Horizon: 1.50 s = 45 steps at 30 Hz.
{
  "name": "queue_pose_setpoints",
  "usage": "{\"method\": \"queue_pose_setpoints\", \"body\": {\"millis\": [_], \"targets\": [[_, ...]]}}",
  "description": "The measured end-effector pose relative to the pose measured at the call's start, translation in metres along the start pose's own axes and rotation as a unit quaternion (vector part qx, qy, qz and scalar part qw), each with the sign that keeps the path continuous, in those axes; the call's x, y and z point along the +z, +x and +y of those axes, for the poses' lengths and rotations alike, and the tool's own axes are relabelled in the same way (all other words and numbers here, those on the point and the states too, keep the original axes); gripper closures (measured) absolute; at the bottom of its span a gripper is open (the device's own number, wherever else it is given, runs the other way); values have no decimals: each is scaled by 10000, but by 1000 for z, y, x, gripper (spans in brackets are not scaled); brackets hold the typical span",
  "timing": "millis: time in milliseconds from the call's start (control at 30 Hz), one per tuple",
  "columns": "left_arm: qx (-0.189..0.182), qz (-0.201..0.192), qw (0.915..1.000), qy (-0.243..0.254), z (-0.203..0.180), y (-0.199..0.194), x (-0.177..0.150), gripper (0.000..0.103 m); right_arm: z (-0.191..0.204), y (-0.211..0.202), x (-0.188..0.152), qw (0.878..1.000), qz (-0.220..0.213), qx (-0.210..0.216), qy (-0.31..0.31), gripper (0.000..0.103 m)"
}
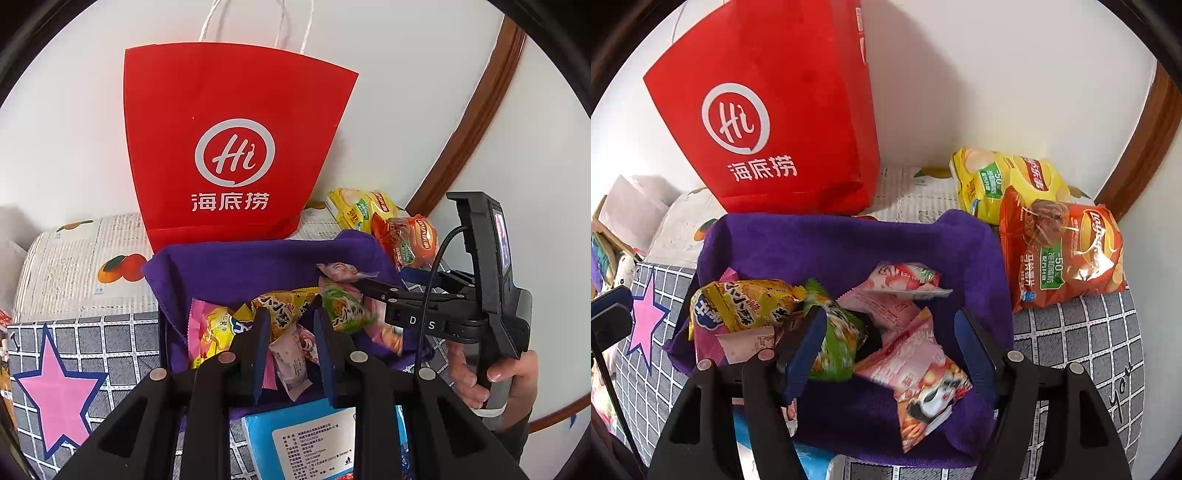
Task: Organize snacks
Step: 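Open both tools to drop the lychee bag and pink wrapper onto the towel, then grasp the blue snack bag with the right tool while the left tool reaches the red candy pack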
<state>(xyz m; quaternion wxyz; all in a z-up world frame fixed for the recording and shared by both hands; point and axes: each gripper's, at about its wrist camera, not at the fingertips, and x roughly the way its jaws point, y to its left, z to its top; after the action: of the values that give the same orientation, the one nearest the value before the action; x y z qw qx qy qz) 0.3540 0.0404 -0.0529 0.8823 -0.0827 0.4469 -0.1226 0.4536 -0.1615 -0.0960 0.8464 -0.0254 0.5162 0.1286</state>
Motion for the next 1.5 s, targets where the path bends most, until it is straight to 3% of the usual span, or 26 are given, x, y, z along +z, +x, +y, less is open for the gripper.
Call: {"method": "queue_pose_setpoints", "body": {"millis": [133,400,467,500,533,700,833,1033,1267,1500], "targets": [[-8,-10,10000,-13,0,-3,0,78,2,-15,0,9998,-181,59,37,32],[-117,51,9999,-66,-1,-9,-1,77,12,-82,-9,9942,-962,467,73,32],[-156,67,9998,-41,-3,-13,-1,73,15,-99,-20,9918,-1177,488,119,32],[-198,40,9998,-27,-4,-16,-1,66,16,-104,-25,9911,-1228,499,116,32],[-214,10,9998,-11,-6,-19,-1,60,20,-109,-35,9913,-1216,499,52,32],[-344,-142,9992,164,-19,-36,-4,56,28,-117,-90,9939,-1056,235,-203,42],[-440,-208,9985,258,-28,-45,-7,53,23,-115,-135,9955,-937,46,-115,48],[-408,-246,9972,581,-47,-56,-16,51,22,-93,-195,9990,-401,124,138,51],[-451,-419,9954,738,-55,-71,-21,48,39,-69,-238,9999,-49,-83,-94,51],[-497,-456,9939,868,-59,-78,-23,47,43,-53,-242,9999,-11,141,6,52]]}}
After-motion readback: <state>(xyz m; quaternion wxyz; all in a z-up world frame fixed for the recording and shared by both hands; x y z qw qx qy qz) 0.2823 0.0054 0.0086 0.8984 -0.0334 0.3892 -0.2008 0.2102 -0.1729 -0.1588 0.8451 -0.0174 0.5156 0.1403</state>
